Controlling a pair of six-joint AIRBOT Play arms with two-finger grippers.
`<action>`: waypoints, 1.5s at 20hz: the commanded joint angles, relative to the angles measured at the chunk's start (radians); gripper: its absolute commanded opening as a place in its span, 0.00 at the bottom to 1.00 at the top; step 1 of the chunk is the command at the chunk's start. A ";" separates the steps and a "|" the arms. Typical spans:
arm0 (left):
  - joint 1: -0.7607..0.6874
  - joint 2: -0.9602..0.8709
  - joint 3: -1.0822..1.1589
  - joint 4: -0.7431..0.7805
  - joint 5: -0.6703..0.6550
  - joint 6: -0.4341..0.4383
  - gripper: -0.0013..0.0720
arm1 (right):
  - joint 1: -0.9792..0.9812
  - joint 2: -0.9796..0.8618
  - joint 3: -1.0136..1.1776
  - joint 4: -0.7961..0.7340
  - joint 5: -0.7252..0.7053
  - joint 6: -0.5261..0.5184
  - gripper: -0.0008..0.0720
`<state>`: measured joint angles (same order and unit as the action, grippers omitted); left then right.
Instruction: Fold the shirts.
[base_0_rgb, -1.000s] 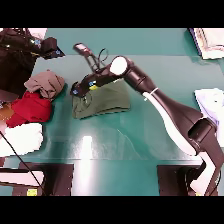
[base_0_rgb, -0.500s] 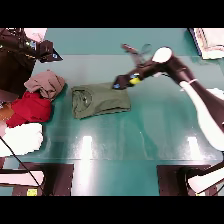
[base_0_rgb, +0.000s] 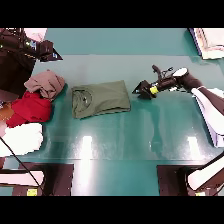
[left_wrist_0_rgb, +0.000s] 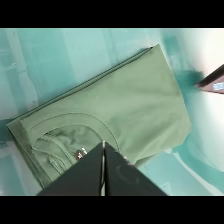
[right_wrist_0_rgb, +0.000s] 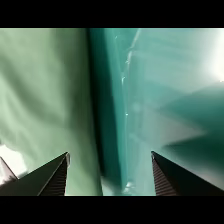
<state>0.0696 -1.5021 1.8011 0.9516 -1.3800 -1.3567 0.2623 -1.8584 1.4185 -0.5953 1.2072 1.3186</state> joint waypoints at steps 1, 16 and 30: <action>0.001 0.000 0.000 0.000 0.007 0.004 0.05 | 0.069 -0.094 0.061 0.080 -0.018 -0.002 0.83; -0.082 0.000 0.000 -0.004 -0.033 0.004 0.05 | 0.152 -0.048 0.247 0.013 -0.050 -0.029 0.03; -0.353 0.000 0.000 -0.005 0.098 0.021 0.05 | -0.778 0.630 -0.280 -0.164 -0.319 0.027 0.04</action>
<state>-0.2474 -1.5021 1.8011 0.9466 -1.3090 -1.3304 -0.3531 -1.2839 1.1877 -0.7540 0.9482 1.3441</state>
